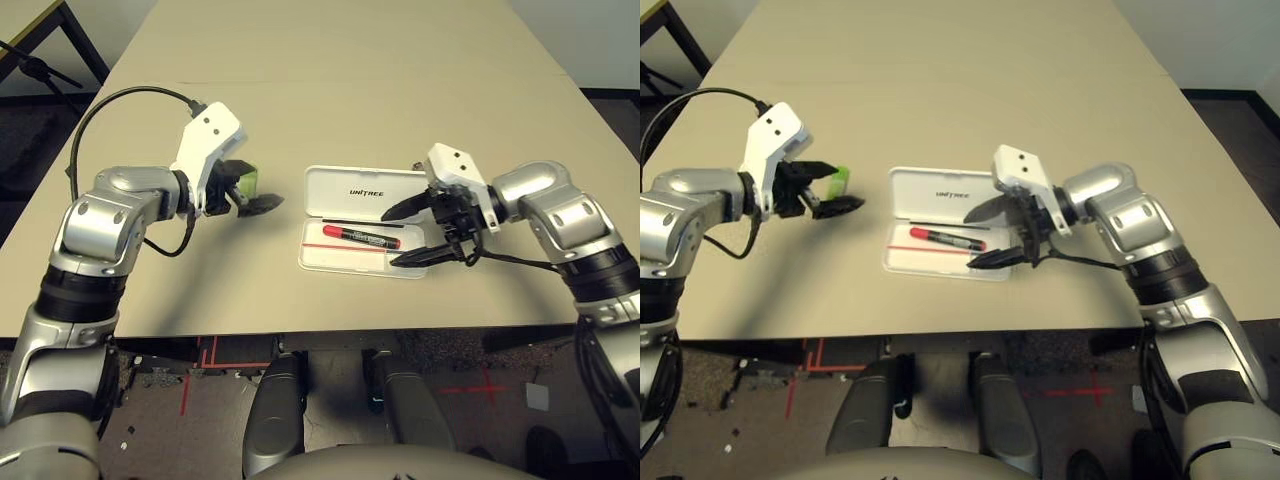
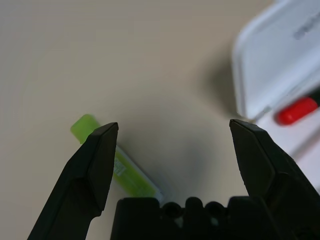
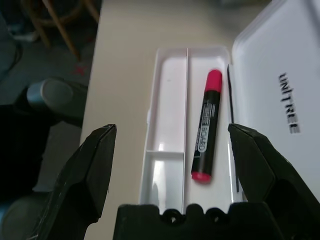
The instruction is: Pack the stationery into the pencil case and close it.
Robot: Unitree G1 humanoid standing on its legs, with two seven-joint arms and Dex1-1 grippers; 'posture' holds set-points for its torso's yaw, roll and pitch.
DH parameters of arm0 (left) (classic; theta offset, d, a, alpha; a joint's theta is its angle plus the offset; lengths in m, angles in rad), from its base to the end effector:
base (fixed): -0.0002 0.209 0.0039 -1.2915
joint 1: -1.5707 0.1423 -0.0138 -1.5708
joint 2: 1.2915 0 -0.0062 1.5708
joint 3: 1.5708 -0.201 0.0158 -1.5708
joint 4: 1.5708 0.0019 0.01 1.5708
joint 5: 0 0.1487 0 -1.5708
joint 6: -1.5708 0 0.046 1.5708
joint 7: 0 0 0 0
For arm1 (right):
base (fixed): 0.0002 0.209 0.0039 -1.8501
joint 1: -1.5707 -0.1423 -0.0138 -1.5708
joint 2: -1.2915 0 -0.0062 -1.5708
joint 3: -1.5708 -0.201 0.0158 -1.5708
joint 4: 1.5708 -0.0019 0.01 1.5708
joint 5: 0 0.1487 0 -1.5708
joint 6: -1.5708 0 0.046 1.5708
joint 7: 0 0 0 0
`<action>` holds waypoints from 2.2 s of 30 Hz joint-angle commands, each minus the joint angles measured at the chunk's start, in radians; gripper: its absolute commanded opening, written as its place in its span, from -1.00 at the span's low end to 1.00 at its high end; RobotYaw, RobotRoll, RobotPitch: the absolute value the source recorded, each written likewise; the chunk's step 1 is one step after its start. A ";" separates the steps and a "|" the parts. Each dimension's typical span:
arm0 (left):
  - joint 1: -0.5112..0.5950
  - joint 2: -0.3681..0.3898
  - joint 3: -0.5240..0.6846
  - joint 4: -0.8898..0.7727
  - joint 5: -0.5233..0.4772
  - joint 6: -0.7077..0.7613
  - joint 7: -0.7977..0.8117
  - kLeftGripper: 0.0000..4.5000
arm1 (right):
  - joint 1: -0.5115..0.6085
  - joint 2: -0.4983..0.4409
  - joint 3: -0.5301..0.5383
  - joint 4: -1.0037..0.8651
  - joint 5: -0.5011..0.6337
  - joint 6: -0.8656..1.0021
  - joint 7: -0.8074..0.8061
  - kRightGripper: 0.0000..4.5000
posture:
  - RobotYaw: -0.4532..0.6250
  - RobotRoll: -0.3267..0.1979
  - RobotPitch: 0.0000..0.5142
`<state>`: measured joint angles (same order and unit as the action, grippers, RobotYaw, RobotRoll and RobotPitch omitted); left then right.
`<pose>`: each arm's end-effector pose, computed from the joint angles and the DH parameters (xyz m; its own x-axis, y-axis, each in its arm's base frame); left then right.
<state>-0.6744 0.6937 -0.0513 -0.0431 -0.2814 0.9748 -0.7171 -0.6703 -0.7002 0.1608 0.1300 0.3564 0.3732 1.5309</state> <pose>0.3024 0.2372 0.2076 0.7466 -0.4915 -0.4483 0.6053 0.7815 0.1513 0.3187 -0.2301 0.1954 -0.0027 0.9243 -0.3816 -0.9930 -0.0475 -0.1081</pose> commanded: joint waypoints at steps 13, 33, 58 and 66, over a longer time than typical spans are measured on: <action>-0.106 -0.097 0.004 0.275 0.071 0.104 0.200 1.00 | 0.065 -0.127 -0.033 0.031 0.191 0.022 0.084 0.98 | -0.12 0.25 -0.34; -0.204 -0.100 -0.139 0.556 0.160 0.060 0.112 0.39 | 0.123 -0.097 -0.070 -0.046 0.231 0.069 0.052 1.00 | -0.18 0.25 -0.33; -0.113 0.027 -0.186 0.305 0.174 -0.029 -0.088 -0.52 | 0.075 -0.078 -0.071 -0.004 0.203 0.067 0.064 1.00 | -0.05 0.25 -0.35; -0.041 0.127 -0.168 0.150 0.155 -0.131 -0.203 -0.52 | 0.048 -0.074 -0.052 0.062 0.167 -0.005 0.083 1.00 | 0.04 0.25 -0.37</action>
<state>-0.7357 0.7989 -0.2167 0.1419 -0.1215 0.8818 -0.8859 -0.6158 -0.7703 0.1036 0.1741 0.5440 0.3950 1.6034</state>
